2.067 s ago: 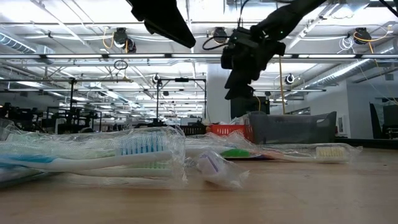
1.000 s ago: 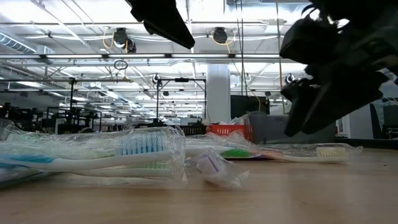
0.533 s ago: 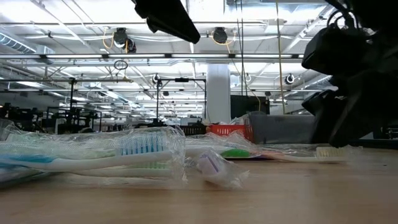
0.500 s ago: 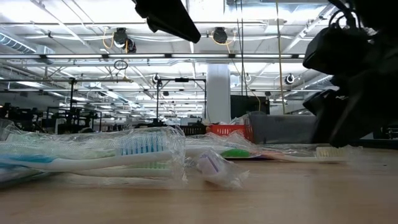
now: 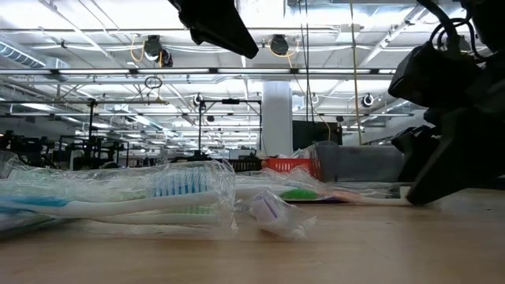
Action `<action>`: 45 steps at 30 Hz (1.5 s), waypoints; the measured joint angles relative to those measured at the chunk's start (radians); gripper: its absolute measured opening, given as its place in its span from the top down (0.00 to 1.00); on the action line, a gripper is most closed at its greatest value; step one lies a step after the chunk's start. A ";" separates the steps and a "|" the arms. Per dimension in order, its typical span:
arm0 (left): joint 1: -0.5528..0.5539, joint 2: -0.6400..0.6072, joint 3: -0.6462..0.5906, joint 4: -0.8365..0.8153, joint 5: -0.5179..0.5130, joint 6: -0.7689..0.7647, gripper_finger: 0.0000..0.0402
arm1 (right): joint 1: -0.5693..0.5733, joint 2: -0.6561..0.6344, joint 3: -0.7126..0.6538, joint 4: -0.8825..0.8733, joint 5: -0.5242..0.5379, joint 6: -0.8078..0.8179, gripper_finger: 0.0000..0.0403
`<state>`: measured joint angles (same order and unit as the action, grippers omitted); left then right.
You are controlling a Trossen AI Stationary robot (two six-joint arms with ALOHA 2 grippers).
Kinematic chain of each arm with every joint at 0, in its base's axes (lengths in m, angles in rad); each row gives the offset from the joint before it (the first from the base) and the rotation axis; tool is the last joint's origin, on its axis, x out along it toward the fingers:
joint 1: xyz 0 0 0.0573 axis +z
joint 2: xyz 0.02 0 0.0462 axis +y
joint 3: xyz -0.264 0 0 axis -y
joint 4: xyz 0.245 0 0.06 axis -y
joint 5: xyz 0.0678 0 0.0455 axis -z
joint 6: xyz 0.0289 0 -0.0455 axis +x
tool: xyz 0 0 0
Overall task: Pick & Place Toothbrushes
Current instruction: Put the orange toothbrush into the orange bin
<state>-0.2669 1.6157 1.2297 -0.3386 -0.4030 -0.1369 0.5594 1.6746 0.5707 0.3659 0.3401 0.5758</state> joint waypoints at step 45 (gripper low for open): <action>0.025 0.000 0.000 0.374 -0.043 0.067 0.84 | -0.043 -0.745 -0.003 -0.352 0.548 -0.334 1.00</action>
<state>-0.2416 1.6154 1.2297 0.0359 -0.4464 -0.0699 0.5163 0.9294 0.5682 0.0139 0.8880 0.2414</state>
